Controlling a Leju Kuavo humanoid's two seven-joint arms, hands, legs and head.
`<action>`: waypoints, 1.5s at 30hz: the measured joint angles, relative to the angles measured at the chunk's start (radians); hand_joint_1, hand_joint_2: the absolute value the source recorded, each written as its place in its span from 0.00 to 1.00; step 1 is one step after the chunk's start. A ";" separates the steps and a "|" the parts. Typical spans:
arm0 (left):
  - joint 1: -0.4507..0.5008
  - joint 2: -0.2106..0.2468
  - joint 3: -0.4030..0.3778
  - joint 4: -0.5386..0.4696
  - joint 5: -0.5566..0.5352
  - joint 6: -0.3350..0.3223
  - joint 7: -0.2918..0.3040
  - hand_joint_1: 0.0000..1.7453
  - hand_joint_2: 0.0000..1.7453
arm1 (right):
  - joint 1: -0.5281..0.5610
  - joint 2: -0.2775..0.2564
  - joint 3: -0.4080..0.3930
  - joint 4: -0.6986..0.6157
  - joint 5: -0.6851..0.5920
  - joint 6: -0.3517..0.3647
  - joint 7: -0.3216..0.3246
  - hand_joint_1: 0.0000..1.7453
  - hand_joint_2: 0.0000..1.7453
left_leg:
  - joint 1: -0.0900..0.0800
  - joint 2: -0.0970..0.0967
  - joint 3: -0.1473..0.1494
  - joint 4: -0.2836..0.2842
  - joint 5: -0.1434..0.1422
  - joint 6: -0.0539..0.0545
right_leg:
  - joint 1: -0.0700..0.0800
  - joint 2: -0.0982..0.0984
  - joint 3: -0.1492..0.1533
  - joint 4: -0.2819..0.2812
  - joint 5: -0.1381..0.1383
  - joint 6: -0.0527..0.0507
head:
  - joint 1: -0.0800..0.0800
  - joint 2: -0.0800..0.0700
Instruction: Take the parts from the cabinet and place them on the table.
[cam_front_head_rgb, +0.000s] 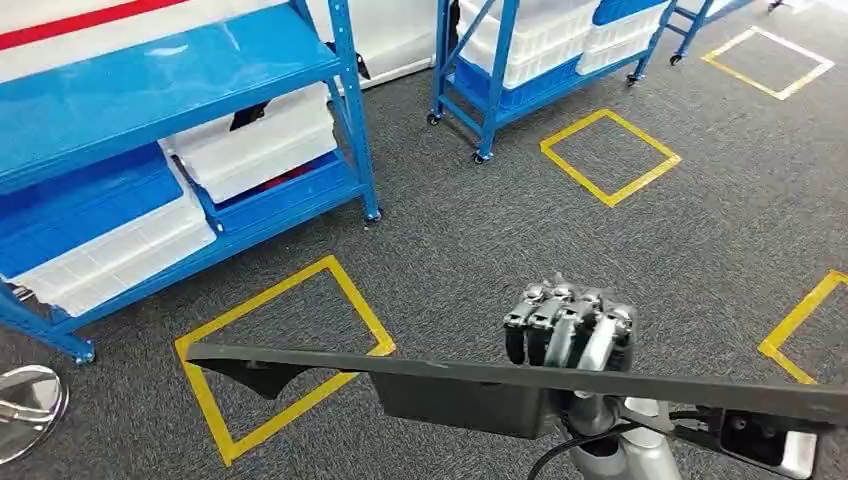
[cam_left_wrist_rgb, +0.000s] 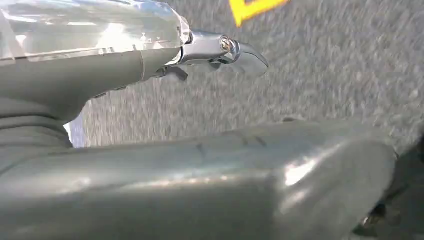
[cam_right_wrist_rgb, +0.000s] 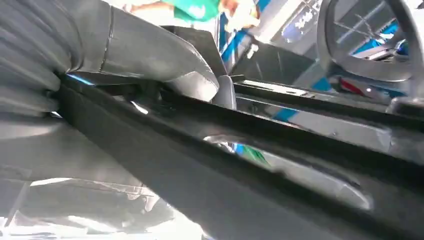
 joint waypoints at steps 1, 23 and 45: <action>0.000 0.003 -0.004 0.000 0.000 0.002 0.000 0.00 0.00 | 0.000 0.008 -0.012 0.000 -0.002 0.004 0.000 1.00 1.00 | 0.001 -0.028 -0.030 0.067 -0.041 0.001 | 0.000 0.009 -0.001 0.000 0.001 -0.008 | 0.000 0.000; 0.002 -0.009 -0.053 0.002 0.000 0.014 0.045 0.00 0.00 | 0.046 0.033 -0.109 -0.006 -0.006 0.003 0.000 1.00 1.00 | 0.003 0.013 0.002 -0.042 0.046 0.039 | -0.016 -0.006 -0.048 0.095 -0.006 0.057 | 0.000 0.000; 0.012 -0.046 -0.058 0.000 0.000 0.033 0.077 0.00 0.00 | 0.104 0.065 -0.135 0.000 0.020 0.036 0.000 1.00 1.00 | 0.008 -0.078 -0.013 -0.032 0.050 0.036 | -0.004 0.115 -0.021 0.031 -0.008 0.037 | 0.000 0.000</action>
